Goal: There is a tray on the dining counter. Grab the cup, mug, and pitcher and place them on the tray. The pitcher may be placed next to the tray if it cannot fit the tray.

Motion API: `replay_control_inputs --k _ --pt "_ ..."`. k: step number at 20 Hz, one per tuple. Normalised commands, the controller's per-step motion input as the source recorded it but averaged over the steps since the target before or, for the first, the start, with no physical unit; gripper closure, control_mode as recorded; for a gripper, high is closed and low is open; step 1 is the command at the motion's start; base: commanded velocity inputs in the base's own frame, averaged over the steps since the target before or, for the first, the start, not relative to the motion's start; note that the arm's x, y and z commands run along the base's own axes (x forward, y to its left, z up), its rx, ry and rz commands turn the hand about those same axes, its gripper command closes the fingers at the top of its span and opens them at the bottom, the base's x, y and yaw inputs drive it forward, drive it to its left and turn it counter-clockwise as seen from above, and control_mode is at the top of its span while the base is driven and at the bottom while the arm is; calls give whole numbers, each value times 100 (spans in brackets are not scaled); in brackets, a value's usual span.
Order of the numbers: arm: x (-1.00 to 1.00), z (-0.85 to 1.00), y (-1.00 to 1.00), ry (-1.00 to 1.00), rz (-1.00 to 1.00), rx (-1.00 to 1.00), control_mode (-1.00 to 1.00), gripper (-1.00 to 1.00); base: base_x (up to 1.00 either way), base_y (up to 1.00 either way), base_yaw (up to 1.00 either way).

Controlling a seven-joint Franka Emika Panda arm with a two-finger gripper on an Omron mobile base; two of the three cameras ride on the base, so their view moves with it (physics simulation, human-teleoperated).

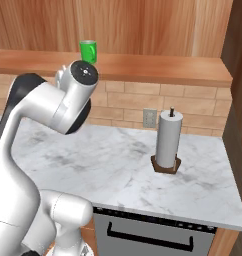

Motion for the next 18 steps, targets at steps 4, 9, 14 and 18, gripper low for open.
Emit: replay_control_inputs --k 4,9,14,18 --pt "0 0 0 0 0 0 100 100 -44 -7 0" --pt "0 0 0 0 0 0 100 100 -93 -20 21" --pt "0 0 0 0 0 0 100 100 -56 0 64" --pt "0 0 0 0 0 0 100 100 -27 1 86"
